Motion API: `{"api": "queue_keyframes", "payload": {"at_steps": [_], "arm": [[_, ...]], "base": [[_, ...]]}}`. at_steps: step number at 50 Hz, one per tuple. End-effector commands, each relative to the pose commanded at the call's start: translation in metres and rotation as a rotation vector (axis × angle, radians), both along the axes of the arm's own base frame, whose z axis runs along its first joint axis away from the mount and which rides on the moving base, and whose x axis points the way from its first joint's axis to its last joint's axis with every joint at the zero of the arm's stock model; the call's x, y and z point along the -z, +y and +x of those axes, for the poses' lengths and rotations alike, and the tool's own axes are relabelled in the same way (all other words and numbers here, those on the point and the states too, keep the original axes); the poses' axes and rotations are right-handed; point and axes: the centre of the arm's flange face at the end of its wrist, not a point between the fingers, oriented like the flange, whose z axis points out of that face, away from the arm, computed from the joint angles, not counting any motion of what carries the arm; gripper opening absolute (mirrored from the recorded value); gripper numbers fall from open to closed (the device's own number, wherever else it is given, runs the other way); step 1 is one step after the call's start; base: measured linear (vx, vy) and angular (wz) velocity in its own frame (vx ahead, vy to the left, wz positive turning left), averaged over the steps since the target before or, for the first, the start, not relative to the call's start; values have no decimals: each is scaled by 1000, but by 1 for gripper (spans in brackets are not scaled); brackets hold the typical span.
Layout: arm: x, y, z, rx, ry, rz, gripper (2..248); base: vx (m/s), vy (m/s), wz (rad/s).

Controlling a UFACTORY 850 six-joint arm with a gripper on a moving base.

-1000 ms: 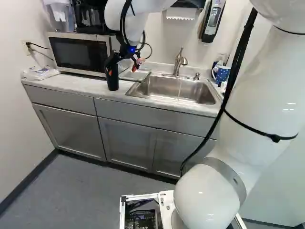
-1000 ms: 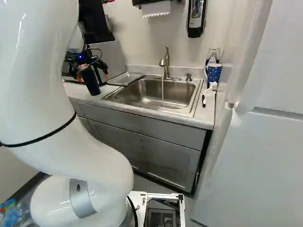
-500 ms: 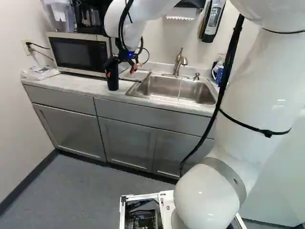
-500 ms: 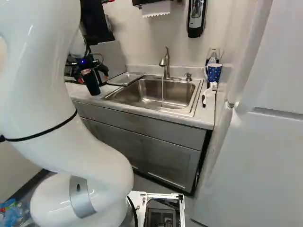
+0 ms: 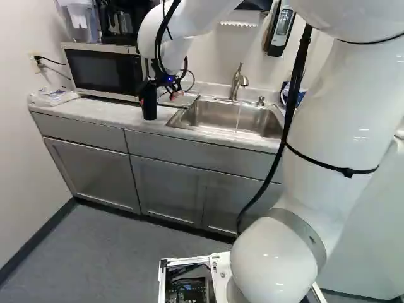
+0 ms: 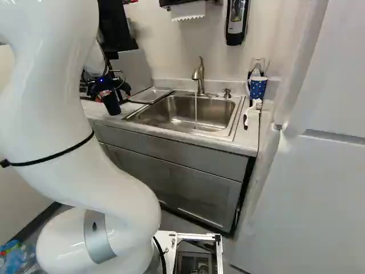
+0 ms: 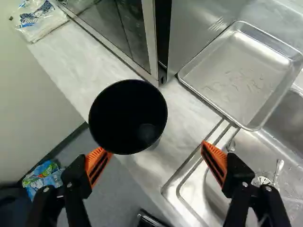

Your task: Rinse the cup and place it in the tray

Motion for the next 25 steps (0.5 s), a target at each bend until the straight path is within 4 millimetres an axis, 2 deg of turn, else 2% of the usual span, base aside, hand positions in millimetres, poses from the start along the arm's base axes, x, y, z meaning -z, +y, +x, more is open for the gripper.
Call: {"api": "queue_keyframes", "payload": {"at_steps": [25], "arm": [[22, 7, -9, 1, -56, 49, 247]], "base": [[0, 0, 0]]}}
